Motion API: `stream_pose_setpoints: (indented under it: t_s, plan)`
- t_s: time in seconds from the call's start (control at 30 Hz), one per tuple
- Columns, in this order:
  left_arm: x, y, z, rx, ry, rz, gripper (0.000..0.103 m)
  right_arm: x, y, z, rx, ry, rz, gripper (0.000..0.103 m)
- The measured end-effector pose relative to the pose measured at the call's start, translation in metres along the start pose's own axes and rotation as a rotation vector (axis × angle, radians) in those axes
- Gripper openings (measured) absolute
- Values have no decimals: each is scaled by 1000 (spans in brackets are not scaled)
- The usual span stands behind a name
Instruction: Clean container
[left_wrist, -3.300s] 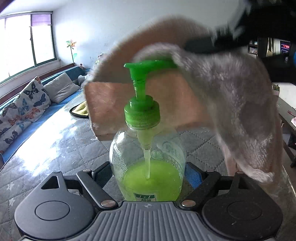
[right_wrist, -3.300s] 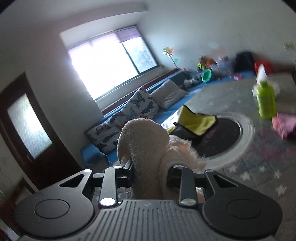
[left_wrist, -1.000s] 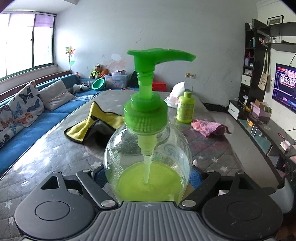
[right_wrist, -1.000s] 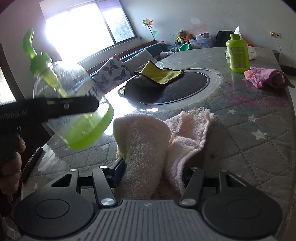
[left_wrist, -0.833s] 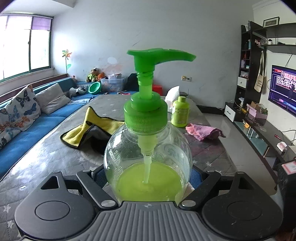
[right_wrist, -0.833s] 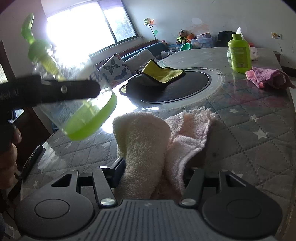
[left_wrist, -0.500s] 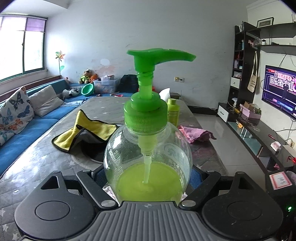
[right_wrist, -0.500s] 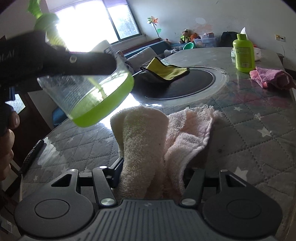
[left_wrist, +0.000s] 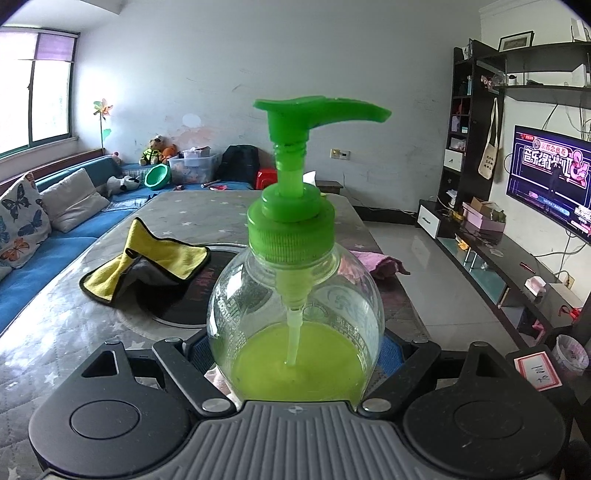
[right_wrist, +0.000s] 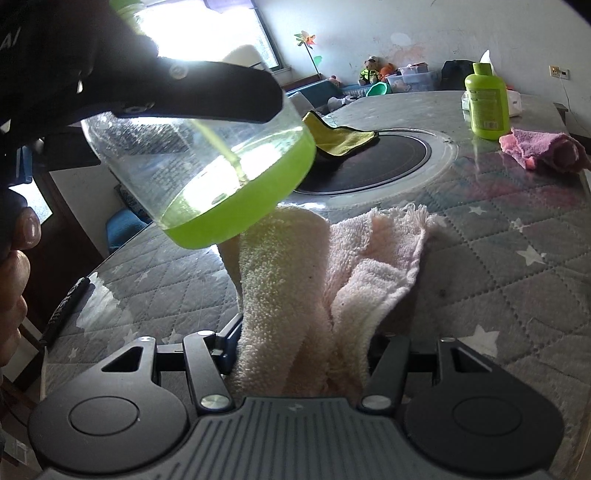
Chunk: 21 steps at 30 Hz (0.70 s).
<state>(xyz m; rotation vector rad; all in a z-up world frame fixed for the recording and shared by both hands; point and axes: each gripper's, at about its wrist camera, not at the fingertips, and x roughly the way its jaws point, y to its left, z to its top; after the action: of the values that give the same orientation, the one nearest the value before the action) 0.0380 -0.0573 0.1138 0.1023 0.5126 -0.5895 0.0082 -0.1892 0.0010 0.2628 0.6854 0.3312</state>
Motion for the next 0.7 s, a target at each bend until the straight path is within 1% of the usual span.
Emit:
stream_pose_setpoints:
  t_s: [0.3, 0.43, 0.7]
  plan:
    - [5, -6, 0, -3, 17, -28, 87, 0, 1, -1, -10, -6, -3, 58]
    - [9, -8, -1, -12, 28, -29, 87, 0, 1, -1, -7, -7, -1, 57]
    - [18, -1, 0, -69, 43, -50, 87, 0, 2, -3, -17, -10, -1, 57]
